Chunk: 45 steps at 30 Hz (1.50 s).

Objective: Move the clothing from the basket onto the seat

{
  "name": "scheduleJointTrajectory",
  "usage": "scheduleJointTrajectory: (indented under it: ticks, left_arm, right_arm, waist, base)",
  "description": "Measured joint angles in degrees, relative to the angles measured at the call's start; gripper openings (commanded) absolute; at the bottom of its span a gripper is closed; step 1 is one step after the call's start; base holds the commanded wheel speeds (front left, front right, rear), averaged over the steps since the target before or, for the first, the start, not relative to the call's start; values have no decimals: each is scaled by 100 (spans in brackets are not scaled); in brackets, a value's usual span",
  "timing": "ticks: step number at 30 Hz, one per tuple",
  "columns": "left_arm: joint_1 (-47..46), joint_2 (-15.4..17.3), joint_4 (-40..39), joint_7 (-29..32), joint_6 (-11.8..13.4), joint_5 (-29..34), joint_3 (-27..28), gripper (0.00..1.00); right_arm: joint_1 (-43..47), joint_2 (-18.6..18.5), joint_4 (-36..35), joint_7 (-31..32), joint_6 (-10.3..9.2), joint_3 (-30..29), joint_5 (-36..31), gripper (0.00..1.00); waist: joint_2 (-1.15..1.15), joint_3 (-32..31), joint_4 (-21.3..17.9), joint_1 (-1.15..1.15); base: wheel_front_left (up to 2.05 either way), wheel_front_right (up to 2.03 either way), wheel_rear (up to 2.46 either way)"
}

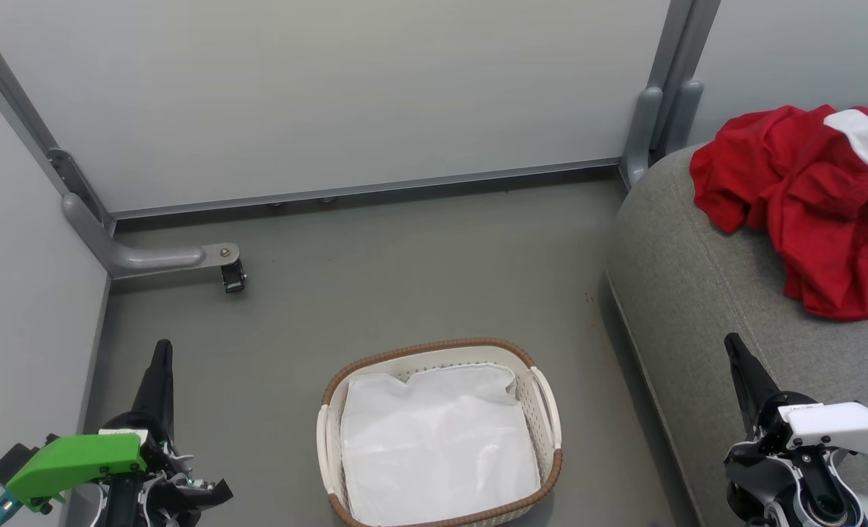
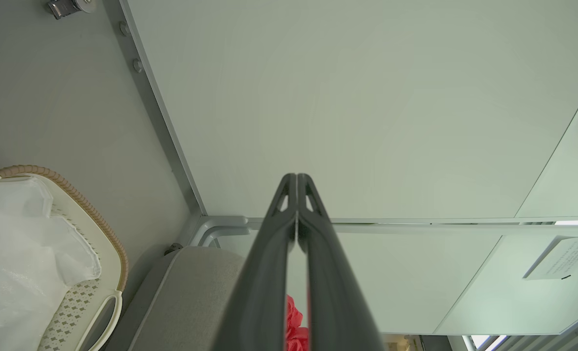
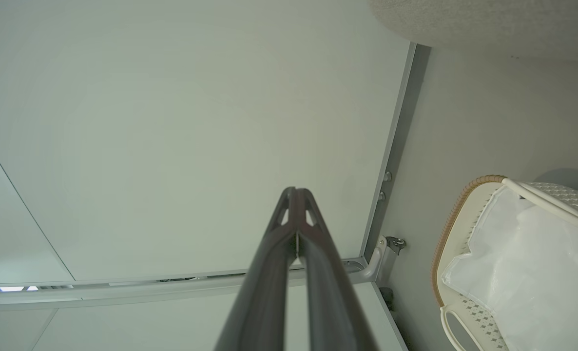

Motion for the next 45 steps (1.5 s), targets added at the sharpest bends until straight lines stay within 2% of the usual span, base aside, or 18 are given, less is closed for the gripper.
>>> scheduleJointTrajectory:
  ticks: [45]
  left_arm:
    - [0,0,0,0,0,0,0,0]
  right_arm:
    - [-1,0,0,0,0,0,0,0]
  waist:
    - [0,0,0,0]
  base:
    - [0,0,0]
